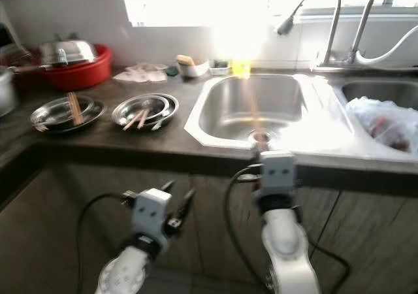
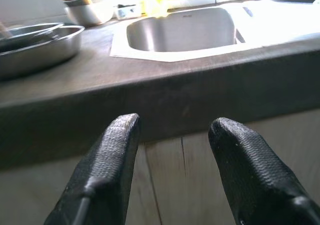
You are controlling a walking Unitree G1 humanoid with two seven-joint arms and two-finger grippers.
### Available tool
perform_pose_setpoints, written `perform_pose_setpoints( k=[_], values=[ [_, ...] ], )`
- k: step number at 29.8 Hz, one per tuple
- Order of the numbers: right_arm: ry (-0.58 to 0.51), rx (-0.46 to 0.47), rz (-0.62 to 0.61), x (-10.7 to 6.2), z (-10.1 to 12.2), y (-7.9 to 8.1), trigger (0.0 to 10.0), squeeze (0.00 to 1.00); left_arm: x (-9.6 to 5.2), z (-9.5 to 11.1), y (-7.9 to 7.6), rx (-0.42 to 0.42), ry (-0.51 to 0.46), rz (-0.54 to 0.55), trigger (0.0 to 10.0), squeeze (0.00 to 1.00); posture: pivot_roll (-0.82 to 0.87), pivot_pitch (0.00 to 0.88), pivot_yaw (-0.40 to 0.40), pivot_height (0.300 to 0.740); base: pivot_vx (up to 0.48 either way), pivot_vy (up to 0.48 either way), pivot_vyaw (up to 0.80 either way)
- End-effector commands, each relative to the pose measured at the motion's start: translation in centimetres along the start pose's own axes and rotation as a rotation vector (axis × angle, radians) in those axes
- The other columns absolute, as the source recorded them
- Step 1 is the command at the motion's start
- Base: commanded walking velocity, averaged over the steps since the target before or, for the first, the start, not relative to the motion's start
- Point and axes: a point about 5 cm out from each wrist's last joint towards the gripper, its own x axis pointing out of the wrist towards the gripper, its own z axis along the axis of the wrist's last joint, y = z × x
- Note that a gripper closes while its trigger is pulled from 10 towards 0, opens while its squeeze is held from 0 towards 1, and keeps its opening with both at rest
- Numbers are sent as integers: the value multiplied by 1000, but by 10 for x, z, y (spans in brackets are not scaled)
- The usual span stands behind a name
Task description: Kitchen organization
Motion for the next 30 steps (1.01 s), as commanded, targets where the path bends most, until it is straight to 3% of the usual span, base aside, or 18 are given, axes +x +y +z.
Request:
perform_pose_setpoints(
  k=[1,10,20,30],
  values=[
    [-14,-13,-22,3,4,-10,10000,0,2,4,-9,-2,-20,-33,10000,0,26,0,29,740,442,0,0],
    [-58,-47,-9,31,26,-31,10000,0,4,4,-8,-1,-9,-31,10000,0,26,0,27,740,129,0,0],
    [-1,-75,52,45,28,-37,10000,0,3,4,-12,-2,-12,-45,10000,0,27,0,24,740,26,-324,0],
    [50,-109,105,64,32,-40,10000,0,3,3,-8,-31,-1,-13,10000,0,25,0,16,740,35,0,0]
  ],
)
